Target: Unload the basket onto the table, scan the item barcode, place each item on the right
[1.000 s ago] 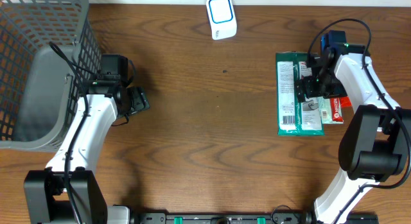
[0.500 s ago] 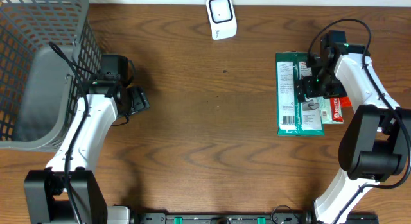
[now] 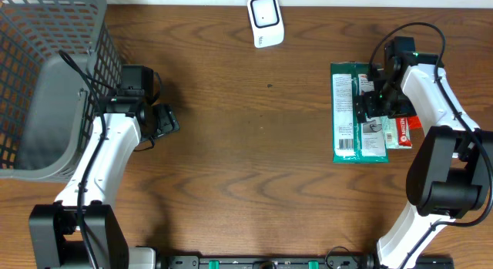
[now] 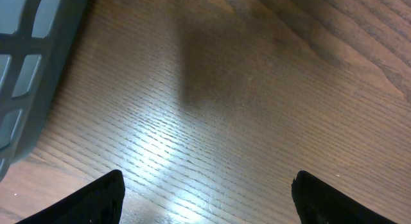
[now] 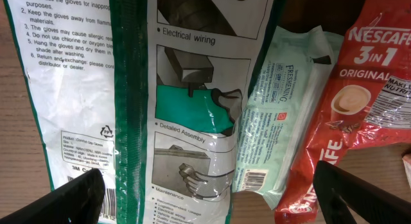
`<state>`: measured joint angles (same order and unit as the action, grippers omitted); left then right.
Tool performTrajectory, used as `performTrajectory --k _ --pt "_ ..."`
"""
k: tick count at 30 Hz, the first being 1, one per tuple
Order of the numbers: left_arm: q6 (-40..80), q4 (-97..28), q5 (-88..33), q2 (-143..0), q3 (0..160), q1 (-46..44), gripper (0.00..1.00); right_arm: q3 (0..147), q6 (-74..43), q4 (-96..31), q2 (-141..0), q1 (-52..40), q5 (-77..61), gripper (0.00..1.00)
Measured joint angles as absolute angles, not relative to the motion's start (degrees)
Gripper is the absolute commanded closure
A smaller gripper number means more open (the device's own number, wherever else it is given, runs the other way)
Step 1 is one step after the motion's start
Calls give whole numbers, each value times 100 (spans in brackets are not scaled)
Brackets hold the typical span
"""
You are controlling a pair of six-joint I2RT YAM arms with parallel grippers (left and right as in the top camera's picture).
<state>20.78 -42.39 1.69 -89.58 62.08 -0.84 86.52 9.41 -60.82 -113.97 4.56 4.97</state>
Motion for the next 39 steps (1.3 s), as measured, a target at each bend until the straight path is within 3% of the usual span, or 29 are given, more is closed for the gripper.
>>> performTrajectory --k 22,39 --pt "2078 -4239 167 -8958 6208 -84 16 8626 941 -6080 -11170 456 497 1" --pt "2078 -4239 167 -8958 6208 -84 15 8617 941 -6069 -6576 432 499 1"
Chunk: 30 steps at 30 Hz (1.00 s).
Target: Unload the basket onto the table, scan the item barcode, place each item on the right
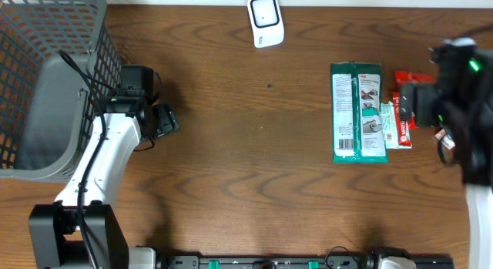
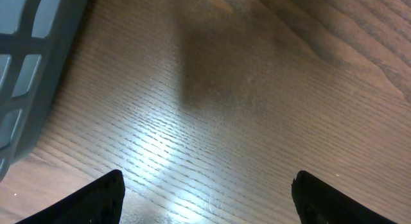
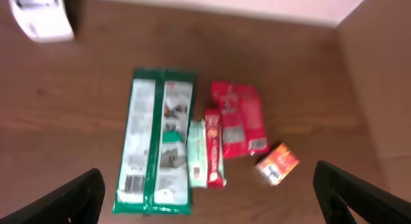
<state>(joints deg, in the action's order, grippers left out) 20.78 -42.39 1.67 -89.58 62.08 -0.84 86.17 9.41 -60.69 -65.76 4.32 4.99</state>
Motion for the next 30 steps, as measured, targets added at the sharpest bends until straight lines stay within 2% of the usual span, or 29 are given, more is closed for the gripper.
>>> performTrajectory --k 8,19,26,30 --pt "2078 -4239 167 -8958 6208 -84 16 8619 941 -6095 -4829 290 499 1" --pt "2078 -4239 167 -8958 6208 -84 16 8521 1007 -6591 -3227 276 993 1" --pt "2078 -4233 169 -8958 6208 -84 16 7330 1105 -6539 -2075 276 1007 1" --pt "2078 -4241 167 -8958 6208 -84 15 6289 1107 -5970 -1376 276 805 1"
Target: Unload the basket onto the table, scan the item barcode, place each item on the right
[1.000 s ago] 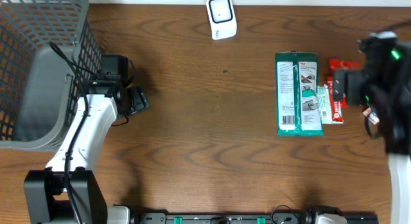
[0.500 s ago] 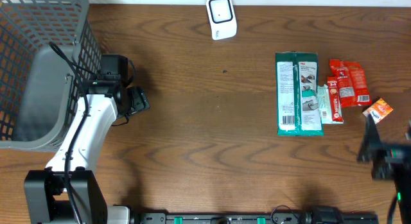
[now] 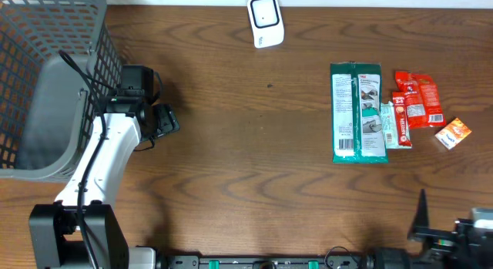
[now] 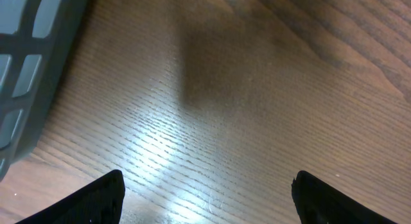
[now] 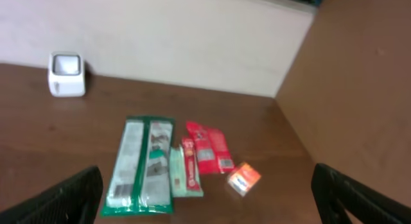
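Note:
The items lie together at the right of the table: a green glove pack (image 3: 356, 112) (image 5: 141, 166), a pale green sachet (image 5: 175, 176), a red coffee stick (image 3: 400, 119), red packets (image 3: 418, 99) and a small orange box (image 3: 452, 133) (image 5: 243, 179). A white scanner (image 3: 266, 21) (image 5: 67, 73) stands at the far edge. My right gripper (image 5: 205, 208) is open and empty, held high and well back from the items at the front right corner. My left gripper (image 4: 205, 201) is open over bare wood beside the basket.
A grey mesh basket (image 3: 46, 84) fills the far left corner, with its wall close to the left arm (image 3: 108, 157). A beige wall runs behind the table, and a brown panel (image 5: 359, 89) stands at its right side.
The right arm was above the table's right edge beside the items and is now at the front right corner, viewing them from farther off. The left arm and the items are unmoved.
The right gripper first hung open and low over the green pack and sachets. Then it was raised, off to the right of the items, still empty. Now it sits back at the front right corner. The left gripper stayed open by the basket throughout.

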`<state>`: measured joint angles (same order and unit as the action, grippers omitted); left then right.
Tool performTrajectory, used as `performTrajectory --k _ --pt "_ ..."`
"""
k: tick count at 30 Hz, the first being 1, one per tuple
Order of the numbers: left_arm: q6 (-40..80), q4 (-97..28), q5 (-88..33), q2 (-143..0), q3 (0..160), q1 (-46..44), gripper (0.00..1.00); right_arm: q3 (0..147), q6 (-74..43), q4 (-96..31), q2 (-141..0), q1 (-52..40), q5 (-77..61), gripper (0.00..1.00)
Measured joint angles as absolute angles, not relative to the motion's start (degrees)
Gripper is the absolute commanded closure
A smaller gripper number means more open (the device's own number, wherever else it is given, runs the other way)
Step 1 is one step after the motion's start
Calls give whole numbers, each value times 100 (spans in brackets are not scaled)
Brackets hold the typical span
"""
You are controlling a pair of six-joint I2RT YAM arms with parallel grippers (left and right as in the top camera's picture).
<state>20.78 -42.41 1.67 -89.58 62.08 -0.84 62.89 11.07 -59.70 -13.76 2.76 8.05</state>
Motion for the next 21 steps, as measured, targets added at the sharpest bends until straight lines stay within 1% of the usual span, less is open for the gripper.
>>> performTrajectory --k 10,15,21 --pt "2075 -4237 169 -8958 6208 -84 16 4010 1122 -3677 -163 276 185 1" --pt "2078 -4237 167 -8958 6208 -84 16 3022 954 -1684 -84 276 -69 1" --pt "2078 -4237 169 -8958 6208 -84 16 2027 622 259 -64 276 -154 1"
